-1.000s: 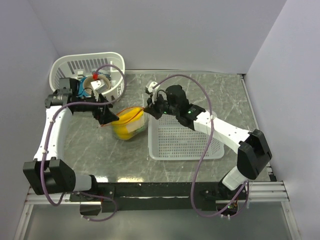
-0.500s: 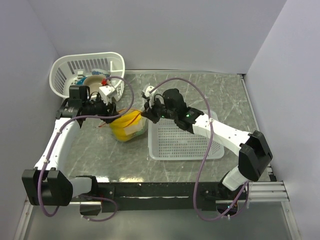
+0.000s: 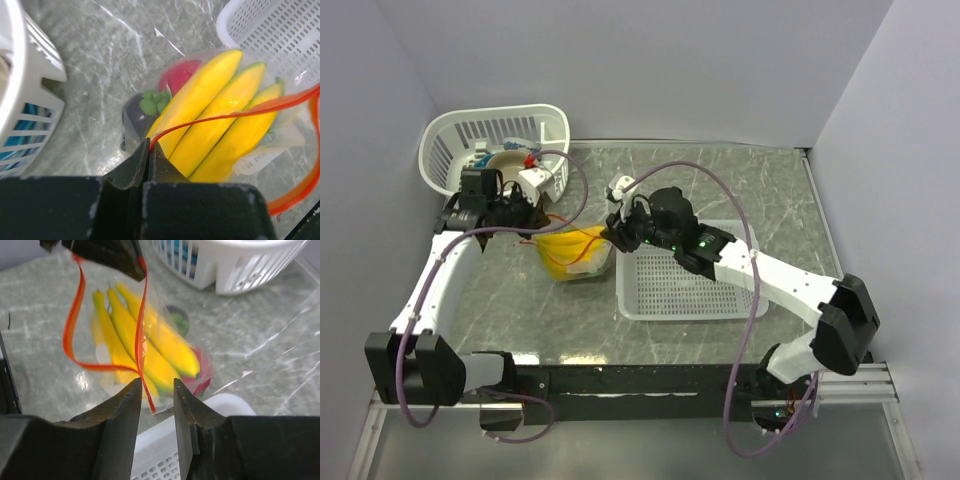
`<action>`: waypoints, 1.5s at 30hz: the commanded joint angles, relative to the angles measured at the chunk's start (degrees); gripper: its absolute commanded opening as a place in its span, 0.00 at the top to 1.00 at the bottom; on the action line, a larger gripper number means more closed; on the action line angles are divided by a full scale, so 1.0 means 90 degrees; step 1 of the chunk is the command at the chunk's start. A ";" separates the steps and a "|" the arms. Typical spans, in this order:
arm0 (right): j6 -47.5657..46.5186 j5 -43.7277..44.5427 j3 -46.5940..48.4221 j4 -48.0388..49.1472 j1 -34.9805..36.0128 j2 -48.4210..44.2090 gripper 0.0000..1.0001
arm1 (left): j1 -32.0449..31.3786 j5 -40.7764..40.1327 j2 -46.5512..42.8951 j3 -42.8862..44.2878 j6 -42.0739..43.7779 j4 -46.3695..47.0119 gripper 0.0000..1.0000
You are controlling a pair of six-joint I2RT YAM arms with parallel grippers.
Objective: Open the zip-top bag and remove the fake food
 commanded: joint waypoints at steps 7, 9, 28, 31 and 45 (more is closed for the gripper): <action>0.0833 0.0264 0.0539 0.1519 0.1272 0.0042 0.57 | 0.0039 -0.0152 -0.1023 0.0768 -0.0544 -0.0829 0.99; 0.1020 0.0362 0.0499 0.1812 0.1468 0.0344 0.57 | 0.0039 0.0014 -0.1023 0.0924 -0.0555 -0.1140 0.99; 0.1899 0.2842 0.1476 0.0778 0.1800 0.1957 0.65 | 0.0039 0.0512 -0.1531 0.1218 -0.0272 -0.2333 0.99; 0.2055 0.2882 0.1145 0.1041 0.1800 0.1918 0.66 | 0.0039 0.0600 -0.1677 0.1238 -0.0213 -0.2577 0.99; 0.3598 0.4121 0.0519 -0.0216 0.1966 0.1986 0.62 | 0.1267 0.0326 -0.0888 0.1355 -0.0634 -0.2070 0.00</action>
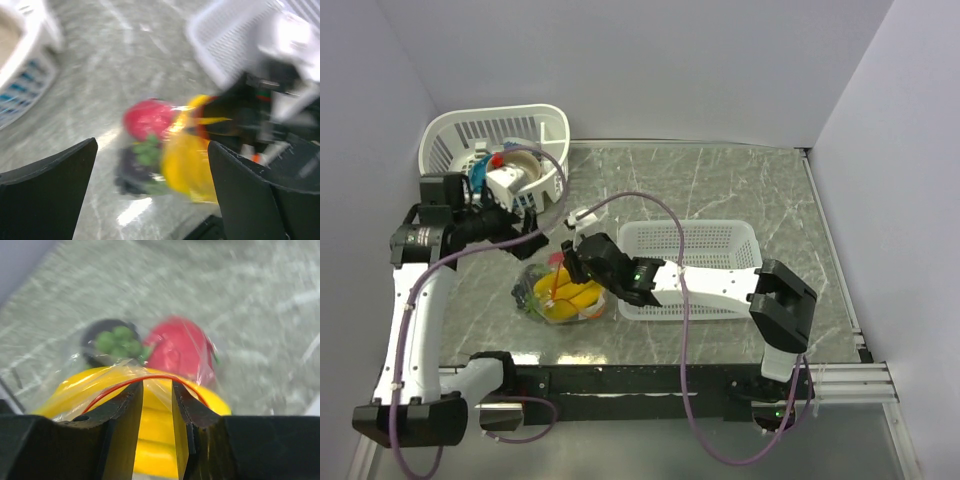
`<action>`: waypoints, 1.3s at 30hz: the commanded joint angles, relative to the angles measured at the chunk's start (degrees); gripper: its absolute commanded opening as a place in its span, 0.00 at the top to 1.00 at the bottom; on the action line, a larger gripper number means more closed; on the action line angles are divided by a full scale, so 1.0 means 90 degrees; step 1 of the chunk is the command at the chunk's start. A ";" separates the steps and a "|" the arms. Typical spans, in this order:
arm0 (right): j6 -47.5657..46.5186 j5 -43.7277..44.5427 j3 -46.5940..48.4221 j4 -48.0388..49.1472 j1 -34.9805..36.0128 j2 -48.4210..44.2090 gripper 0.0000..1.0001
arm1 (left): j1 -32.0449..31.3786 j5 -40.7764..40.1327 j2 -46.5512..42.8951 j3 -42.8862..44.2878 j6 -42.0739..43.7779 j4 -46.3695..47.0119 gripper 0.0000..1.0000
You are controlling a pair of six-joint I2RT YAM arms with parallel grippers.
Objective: Open the zip-top bag and remove the fake food
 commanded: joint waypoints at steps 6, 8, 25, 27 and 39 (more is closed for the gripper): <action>0.1570 0.1285 -0.0558 -0.1560 0.0522 -0.0283 0.61 | 0.1869 0.0106 0.1378 -0.0900 0.1339 0.0327 0.01; 0.1619 0.1567 -0.0782 -0.1551 0.0835 -0.0497 0.60 | 0.1860 0.0135 0.1642 -0.1426 0.1680 0.0298 0.01; 0.1221 0.0253 -0.2336 0.0782 0.1559 -0.0929 0.31 | 0.1792 0.0721 0.2805 -0.1771 0.2854 -0.0239 0.12; 0.0879 -0.0041 -0.2375 0.1192 0.1588 -0.0918 0.30 | 0.1792 0.0760 0.2786 -0.1771 0.2874 -0.0298 0.22; -0.0460 -0.0619 -0.2376 0.1545 0.1822 -0.1124 0.30 | 0.1792 0.1072 0.3293 -0.1497 0.3167 -0.1011 0.95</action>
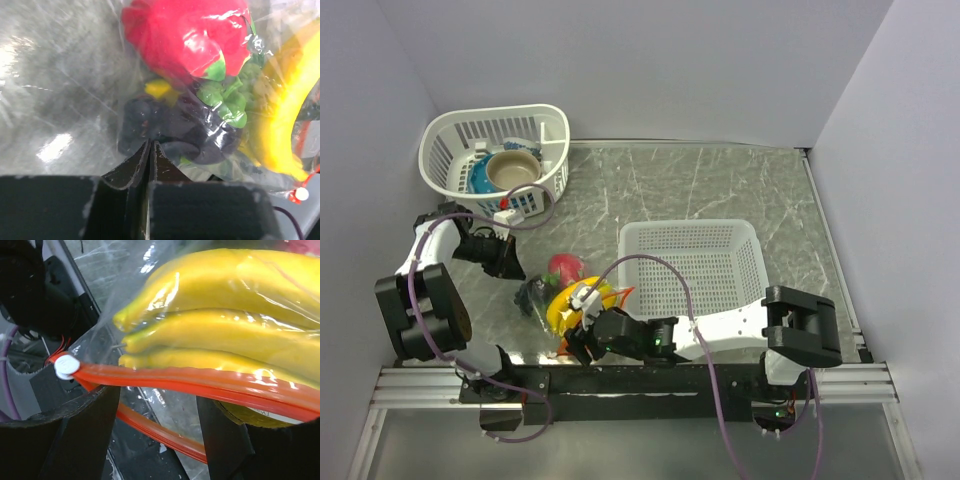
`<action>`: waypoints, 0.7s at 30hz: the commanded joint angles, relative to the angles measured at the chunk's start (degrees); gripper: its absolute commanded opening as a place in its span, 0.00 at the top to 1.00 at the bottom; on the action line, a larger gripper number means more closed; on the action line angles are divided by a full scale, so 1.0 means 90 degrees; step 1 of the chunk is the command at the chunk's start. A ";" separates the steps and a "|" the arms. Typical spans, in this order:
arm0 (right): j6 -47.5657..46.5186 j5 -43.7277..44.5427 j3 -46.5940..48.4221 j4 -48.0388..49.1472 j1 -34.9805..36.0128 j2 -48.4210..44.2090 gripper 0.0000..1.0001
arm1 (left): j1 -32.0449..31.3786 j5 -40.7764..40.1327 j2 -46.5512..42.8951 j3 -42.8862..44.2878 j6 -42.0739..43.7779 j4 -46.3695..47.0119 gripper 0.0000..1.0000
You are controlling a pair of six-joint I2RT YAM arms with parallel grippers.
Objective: Open the zip-top bag and remove the fake food
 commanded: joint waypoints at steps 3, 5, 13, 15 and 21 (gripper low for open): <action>-0.0629 -0.0119 0.0391 0.0216 0.0088 -0.0140 0.30 | -0.0018 0.0303 0.0165 0.0142 0.0214 -0.0297 0.97; -0.0629 0.0008 0.0576 0.0149 0.0089 0.0016 0.30 | -0.0027 0.0293 0.0009 0.0141 0.0097 -0.0199 0.99; -0.0493 0.0566 0.1065 0.0392 0.0098 0.0778 0.30 | -0.0066 0.0312 -0.0147 0.0181 0.0106 -0.0336 0.99; -0.0385 0.0663 0.1182 0.0266 0.0108 0.0992 0.30 | -0.0066 0.0322 -0.0167 0.0171 0.0135 -0.0384 0.99; -0.0238 0.1151 0.0988 0.0284 0.0118 0.1033 0.37 | -0.0066 0.0439 -0.0167 0.0268 0.0242 -0.0657 0.99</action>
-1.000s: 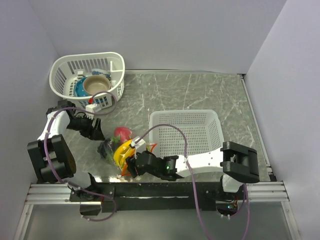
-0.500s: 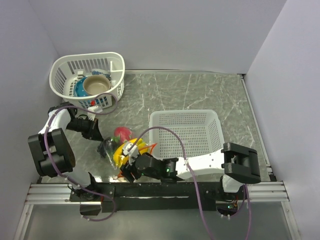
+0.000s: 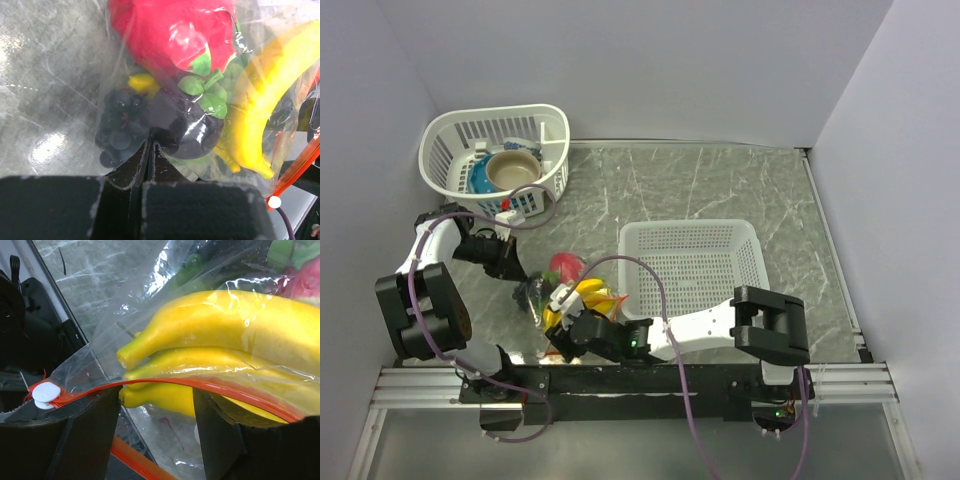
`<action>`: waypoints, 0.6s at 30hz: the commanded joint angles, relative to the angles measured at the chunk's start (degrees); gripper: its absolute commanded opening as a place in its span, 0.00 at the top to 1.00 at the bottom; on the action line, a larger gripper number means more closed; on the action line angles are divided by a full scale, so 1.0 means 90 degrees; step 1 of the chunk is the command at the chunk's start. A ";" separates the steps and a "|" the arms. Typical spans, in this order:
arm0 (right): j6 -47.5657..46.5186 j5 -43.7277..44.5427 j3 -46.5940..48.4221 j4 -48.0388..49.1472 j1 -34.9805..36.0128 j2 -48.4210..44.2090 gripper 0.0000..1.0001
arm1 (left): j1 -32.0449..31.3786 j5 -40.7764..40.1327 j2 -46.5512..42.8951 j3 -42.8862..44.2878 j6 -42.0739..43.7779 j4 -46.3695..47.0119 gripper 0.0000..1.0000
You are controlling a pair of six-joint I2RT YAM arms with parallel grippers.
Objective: Open the zip-top bag and remove the fake food
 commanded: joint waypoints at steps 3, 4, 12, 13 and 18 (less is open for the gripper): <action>0.0053 0.0675 -0.0243 0.0490 0.0021 -0.0172 0.50 | -0.0018 0.0350 -0.0167 0.0261 0.0194 -0.0425 0.99; 0.0053 0.0715 -0.0253 0.0452 0.0021 -0.0202 0.57 | -0.0018 0.0330 -0.0177 0.0261 0.0185 -0.0406 0.99; 0.0052 0.0774 -0.0789 -0.0056 0.0021 -0.1508 1.00 | 0.0031 -0.0099 -0.0294 0.0368 -0.0274 0.0141 0.99; 0.0053 0.0745 -0.0838 -0.0279 0.0030 -0.1646 1.00 | 0.0070 -0.0128 -0.0275 0.0417 -0.0362 0.0219 0.99; 0.0140 0.0598 -0.1219 -0.0788 0.0040 -0.2535 1.00 | 0.0216 -0.0333 -0.0138 0.0905 -0.0577 0.0356 0.99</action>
